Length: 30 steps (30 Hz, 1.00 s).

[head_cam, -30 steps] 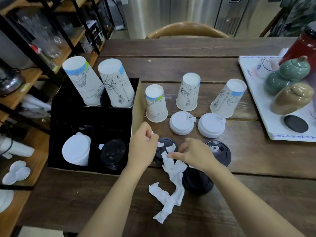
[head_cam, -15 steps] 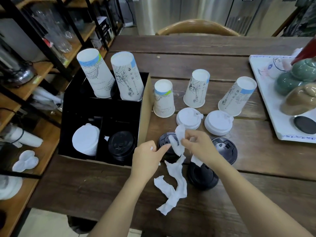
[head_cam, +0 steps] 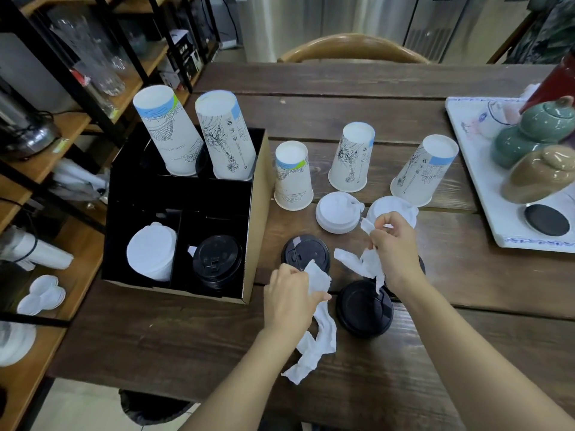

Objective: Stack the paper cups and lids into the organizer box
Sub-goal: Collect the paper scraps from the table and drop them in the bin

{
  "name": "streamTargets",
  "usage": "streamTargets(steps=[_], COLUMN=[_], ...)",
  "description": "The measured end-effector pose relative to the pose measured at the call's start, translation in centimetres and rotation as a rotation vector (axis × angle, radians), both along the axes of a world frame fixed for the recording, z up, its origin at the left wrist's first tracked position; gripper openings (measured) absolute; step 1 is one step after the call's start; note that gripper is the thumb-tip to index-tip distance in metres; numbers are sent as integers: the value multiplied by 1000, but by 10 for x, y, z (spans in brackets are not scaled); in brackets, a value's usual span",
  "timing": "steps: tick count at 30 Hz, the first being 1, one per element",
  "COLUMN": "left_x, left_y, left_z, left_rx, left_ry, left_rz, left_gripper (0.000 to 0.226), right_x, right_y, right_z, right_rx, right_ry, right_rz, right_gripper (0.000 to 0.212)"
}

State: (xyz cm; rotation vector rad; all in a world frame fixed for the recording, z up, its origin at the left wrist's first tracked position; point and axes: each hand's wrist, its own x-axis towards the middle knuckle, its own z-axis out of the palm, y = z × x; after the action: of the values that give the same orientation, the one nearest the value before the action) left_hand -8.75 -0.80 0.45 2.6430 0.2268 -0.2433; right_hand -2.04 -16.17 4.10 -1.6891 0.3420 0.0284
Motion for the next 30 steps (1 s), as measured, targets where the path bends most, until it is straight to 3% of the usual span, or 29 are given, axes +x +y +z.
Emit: streamTargets(steps=[3,7,9,12,14,16,20,24,27,28,30], left_x=[-2,2,8,16,19,21,20,7,3,2,2], left_y=[-5,-4,5,25,38,48,56,52,51,51,50], left_z=[-5,13,35,72,92,103,102,91,85,84,80], left_rx=[33,-331,-434,-484,-496,-490,-495,-580,-626,-653,-694], left_ry=[-47,-190,-311,-583,-723,-794,-707,-610,-570,-549,-508], left_rz=[-9,167,282,377,405,441,522,534,545,541,516], left_gripper=[30,42,40,39,39,39,39,31,29,27,21], right_x=[-5,-9,-9,-10,-13,-21,-45,-61,-64,-63,-59], right_y=[-2,-7,-10,-7,3,20,54,69,72,72,68], right_z=[-1,-3,-6,-8,-7,-5,-17,-38,-42,-42,-38], right_rx=[46,56,27,-6,-160,-478,-1024,-1323,-1271,-1194,-987], right_ry=[21,-66,-33,38,82,85,-62,-79,-99,-103,-94], right_rz=[21,125,175,325,530,799,1311,1486,1522,1497,1389], right_gripper=[28,29,44,46,52,59,59,60,21,17,31])
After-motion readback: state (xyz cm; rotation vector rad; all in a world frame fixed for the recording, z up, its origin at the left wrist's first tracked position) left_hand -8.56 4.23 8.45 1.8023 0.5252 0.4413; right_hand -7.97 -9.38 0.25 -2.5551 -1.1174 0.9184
